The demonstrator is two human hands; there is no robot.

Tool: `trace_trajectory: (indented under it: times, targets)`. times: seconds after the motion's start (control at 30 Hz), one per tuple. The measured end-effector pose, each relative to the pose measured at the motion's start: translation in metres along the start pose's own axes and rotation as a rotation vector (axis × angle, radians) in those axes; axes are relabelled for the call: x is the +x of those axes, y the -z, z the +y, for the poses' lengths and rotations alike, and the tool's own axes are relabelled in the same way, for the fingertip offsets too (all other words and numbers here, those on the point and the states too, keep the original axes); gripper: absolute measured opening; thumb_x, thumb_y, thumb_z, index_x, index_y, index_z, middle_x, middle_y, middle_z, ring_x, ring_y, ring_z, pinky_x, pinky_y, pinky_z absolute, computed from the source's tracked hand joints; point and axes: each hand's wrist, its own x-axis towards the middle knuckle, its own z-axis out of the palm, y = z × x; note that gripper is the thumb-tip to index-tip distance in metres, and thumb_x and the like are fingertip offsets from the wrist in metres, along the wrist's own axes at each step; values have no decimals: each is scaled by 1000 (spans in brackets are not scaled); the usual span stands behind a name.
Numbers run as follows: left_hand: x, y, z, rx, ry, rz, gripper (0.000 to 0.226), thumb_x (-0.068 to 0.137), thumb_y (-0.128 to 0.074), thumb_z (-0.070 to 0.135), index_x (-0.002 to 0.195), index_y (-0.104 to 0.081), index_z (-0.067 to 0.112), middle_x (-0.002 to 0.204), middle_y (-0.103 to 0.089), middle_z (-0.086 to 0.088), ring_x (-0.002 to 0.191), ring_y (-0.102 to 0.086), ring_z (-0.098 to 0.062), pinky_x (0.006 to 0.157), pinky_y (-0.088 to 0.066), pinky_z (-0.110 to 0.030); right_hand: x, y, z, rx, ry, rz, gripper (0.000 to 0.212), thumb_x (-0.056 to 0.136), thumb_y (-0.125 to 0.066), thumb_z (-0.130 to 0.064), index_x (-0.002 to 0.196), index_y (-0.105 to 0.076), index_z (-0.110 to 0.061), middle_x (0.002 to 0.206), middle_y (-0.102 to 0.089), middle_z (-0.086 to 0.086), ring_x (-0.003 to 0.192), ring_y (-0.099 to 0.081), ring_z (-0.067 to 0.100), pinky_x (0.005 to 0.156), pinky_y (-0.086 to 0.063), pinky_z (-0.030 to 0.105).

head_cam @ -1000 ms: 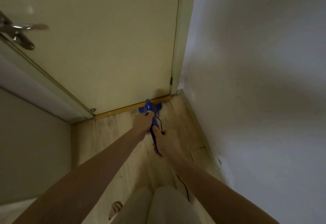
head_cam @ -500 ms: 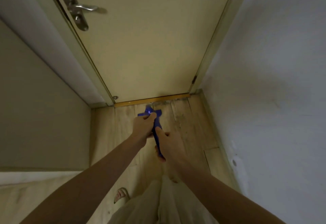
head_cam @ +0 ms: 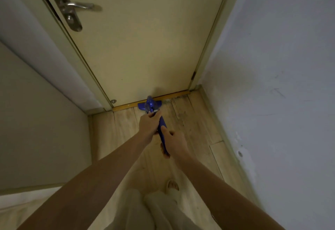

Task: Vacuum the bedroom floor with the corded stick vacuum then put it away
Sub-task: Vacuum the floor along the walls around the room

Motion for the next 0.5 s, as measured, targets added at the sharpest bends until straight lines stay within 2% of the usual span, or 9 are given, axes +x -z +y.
trace_trajectory:
  times: [0.13,0.27,0.4,0.5]
  targets:
    - [-20,-11,-8,-92,20,4,26,91,-64,29,95,-67,4,83,-65,-8,68,-63,-18,50,-51,-25,-12,19,5,5,-23,-7,39,99,-47,-40,97,-63,-4,62,-56,4,39,-47,10,37,-37,19]
    - [-24,-33,-7,-182,63,12,18,91,-64,27,89,-66,9,85,-65,-10,68,-61,-18,53,-52,-26,-7,39,6,-4,-18,-8,40,99,-47,-40,98,-63,-3,61,-55,5,39,-46,10,37,-36,20]
    - [-11,-47,-1,-207,60,20,30,89,-65,33,104,-68,6,101,-69,-20,76,-64,-23,56,-52,-29,11,52,0,-38,33,-54,42,101,-45,-39,81,-61,-6,57,-55,6,38,-46,13,38,-37,23]
    - [-5,-56,-3,-152,31,38,30,91,-63,34,107,-66,9,104,-68,-20,80,-64,-24,58,-53,-29,24,58,3,-84,26,-109,47,102,-42,-40,75,-57,-4,52,-52,6,35,-43,13,37,-37,23]
